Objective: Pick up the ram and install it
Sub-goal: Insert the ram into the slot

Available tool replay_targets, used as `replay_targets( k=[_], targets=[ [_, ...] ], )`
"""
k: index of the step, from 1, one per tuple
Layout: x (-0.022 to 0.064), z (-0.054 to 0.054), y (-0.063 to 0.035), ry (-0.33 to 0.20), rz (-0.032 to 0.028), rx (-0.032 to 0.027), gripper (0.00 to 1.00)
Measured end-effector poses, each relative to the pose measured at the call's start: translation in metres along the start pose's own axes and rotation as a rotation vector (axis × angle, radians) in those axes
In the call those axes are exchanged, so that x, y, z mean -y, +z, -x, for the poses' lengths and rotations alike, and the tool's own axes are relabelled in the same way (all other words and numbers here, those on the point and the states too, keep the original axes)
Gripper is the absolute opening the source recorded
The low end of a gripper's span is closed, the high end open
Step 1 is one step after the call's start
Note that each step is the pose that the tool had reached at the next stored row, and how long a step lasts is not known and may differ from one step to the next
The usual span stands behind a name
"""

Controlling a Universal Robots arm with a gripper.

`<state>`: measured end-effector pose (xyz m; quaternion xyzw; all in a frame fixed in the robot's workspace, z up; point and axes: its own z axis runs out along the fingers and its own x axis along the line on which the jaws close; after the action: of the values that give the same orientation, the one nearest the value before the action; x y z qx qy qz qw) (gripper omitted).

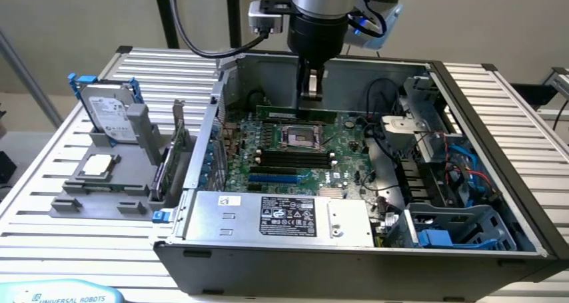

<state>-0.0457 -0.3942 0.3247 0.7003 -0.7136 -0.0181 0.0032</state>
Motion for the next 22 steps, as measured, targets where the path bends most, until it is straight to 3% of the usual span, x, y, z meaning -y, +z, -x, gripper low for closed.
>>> replay_targets(
  k=[22],
  targets=[
    [0.0074, 0.001, 0.0398, 0.000, 0.0000, 0.0000, 0.13]
  ],
)
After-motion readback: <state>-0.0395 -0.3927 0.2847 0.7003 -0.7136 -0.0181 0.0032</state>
